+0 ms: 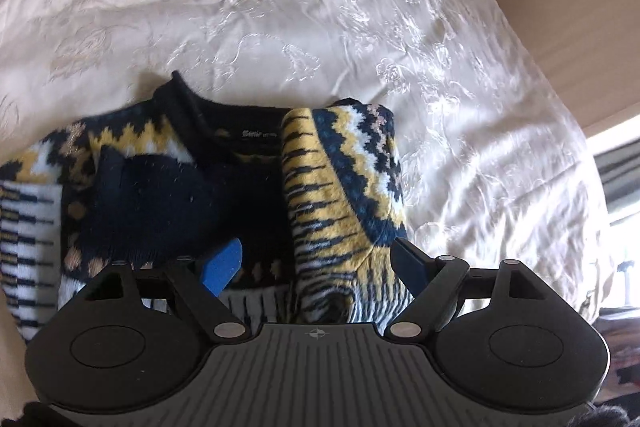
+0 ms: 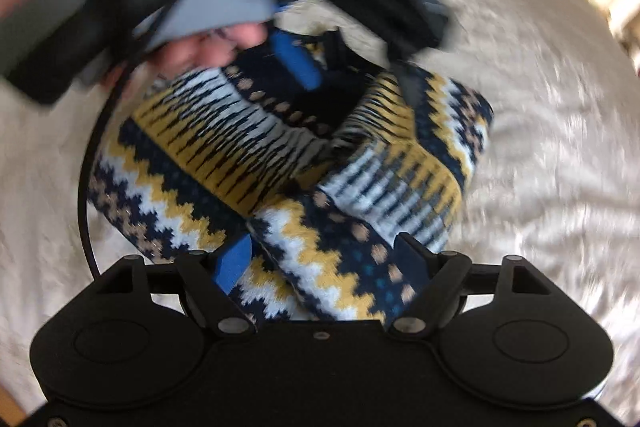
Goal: Fold small clothes
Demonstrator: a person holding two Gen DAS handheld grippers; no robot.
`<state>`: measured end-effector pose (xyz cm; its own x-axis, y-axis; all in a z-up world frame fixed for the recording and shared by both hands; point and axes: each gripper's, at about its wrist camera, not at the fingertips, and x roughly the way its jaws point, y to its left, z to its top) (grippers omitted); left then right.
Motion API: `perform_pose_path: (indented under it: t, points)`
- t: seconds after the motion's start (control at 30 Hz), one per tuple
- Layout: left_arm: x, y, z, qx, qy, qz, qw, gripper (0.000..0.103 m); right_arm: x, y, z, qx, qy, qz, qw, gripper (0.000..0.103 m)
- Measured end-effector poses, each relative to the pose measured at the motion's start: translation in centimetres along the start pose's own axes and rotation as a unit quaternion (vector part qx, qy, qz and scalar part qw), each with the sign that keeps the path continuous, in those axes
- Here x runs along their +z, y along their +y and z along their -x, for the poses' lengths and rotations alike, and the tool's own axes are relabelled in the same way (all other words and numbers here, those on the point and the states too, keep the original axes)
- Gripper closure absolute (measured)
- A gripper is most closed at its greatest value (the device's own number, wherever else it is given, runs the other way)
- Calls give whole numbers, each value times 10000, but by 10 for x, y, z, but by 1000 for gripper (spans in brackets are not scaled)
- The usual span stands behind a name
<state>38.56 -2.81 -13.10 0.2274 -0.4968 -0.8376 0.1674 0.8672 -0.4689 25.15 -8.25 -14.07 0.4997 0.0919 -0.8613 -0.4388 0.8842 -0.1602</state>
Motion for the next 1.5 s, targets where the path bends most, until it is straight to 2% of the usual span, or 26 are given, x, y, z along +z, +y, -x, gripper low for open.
perform_pose_path:
  t: [0.13,0.2,0.23,0.27,0.3,0.33,0.43,0.57,0.77,0.87,0.93,1.03,1.07,1.1,1.13,1.17,1.23,1.27,1.3,1.5]
  points:
    - [-3,-1,4,117,13,32,9999,22,2,21,-21,-264,1,807,9964,25]
    - [-3,1,6,167,33,118,9998,22,-2,29,-29,-417,3,1251,9913,29]
    - [0,2,6,198,44,158,9997,22,-5,30,-31,-424,-36,1419,9890,43]
    - [0,2,6,230,42,199,9995,22,-7,27,-31,-383,-58,1432,9889,67]
    - [0,3,6,237,40,238,9994,22,-7,19,-28,-273,-65,1298,9911,78]
    - [1,2,6,225,49,274,9994,22,-7,7,-24,-145,-103,1016,9947,81]
    - [2,-2,-1,200,153,392,9989,22,-8,-28,-6,-17,-333,237,9992,82]
    - [4,-10,-15,70,210,534,9983,16,-14,-70,13,168,-516,-541,9971,82]
    - [6,-19,-41,-231,416,942,9944,15,-22,-89,18,358,-476,-723,9956,82]
    - [8,-28,-50,-281,432,908,9945,15,-22,-89,15,468,-456,-666,9956,82]
    - [11,-35,-55,-193,445,800,9956,13,-21,-86,14,545,-461,-601,9956,82]
    - [16,-46,-63,219,460,443,9977,16,-19,-81,14,586,-485,-530,9957,82]
    - [17,-48,-65,388,450,322,9977,23,-18,-79,13,604,-481,-523,9956,82]
    - [17,-50,-67,508,437,266,9974,35,-17,-77,13,612,-476,-519,9956,82]
    - [16,-49,-68,580,458,274,9969,39,-17,-76,14,612,-476,-519,9956,82]
    - [16,-47,-68,585,471,325,9966,42,-16,-75,15,612,-475,-524,9956,82]
    - [16,-42,-66,503,411,484,9967,57,-16,-72,16,597,-457,-534,9957,82]
    - [15,-39,-63,515,333,528,9967,78,-15,-71,16,579,-450,-535,9959,82]
    - [14,-38,-59,568,242,522,9967,88,-15,-70,17,561,-437,-536,9960,82]
    - [7,-45,-28,422,-287,133,9986,91,-12,-65,31,412,-536,-662,9955,84]
